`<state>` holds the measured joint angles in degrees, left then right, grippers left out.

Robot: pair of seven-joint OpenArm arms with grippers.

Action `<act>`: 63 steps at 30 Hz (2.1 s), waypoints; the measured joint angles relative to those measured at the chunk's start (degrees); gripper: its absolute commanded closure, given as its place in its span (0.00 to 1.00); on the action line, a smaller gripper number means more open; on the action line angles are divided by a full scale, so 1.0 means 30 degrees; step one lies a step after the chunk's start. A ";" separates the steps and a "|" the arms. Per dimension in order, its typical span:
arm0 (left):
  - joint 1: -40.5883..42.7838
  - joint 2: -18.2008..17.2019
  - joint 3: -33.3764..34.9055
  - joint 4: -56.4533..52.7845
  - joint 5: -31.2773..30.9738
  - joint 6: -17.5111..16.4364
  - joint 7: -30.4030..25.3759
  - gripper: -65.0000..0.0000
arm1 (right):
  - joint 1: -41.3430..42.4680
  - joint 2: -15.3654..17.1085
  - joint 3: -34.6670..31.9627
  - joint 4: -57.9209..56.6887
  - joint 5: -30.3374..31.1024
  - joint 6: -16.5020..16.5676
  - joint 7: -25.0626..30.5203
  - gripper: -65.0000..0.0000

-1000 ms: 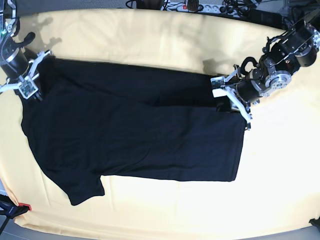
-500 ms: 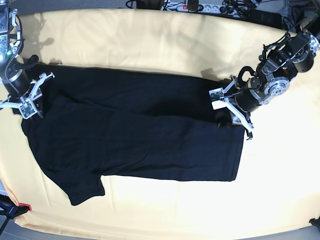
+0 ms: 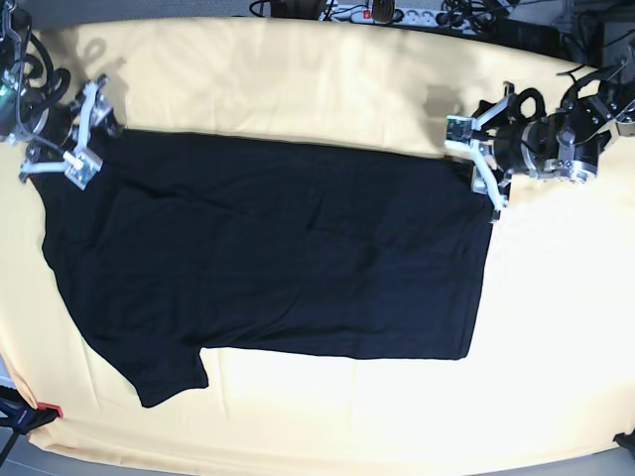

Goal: Fold the T-shirt properly
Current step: 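Lift the black shirt edge with both grippers and drag it taut, then pull the held shirt edge with both grippers to straighten it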

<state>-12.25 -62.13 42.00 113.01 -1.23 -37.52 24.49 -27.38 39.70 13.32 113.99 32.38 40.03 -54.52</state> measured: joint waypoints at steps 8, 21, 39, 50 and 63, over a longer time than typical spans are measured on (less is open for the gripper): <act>0.1122 0.0160 -0.0022 -0.0896 0.2280 0.2827 -0.1763 0.52 | -0.1508 -0.0051 -0.0029 -0.0182 -0.4794 -0.2011 0.5391 0.32; 0.1020 0.2616 -0.0109 -0.3177 0.6047 0.7431 -0.3432 0.53 | 0.0466 -0.0124 -0.0022 -0.3657 -0.5311 -0.1348 0.6674 0.64; 0.1384 0.1231 0.0146 0.0590 0.6513 1.0797 0.0189 1.00 | 0.1195 -0.0087 -0.0022 0.0073 -0.3716 -0.1770 0.1217 1.00; 0.1384 0.0335 0.0160 0.0699 0.6513 1.1540 -0.0517 1.00 | 0.0386 0.0423 -0.0022 0.0787 -0.3555 -0.1763 0.1151 1.00; 0.1596 0.0335 0.0299 0.0699 0.8670 1.5322 -0.0459 1.00 | 0.0459 0.0415 -0.0022 0.0809 -0.3621 -0.3934 0.1311 1.00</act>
<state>-7.46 -61.12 42.89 115.11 24.77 8.45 23.11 -26.00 40.95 13.26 116.42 21.52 28.23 -50.59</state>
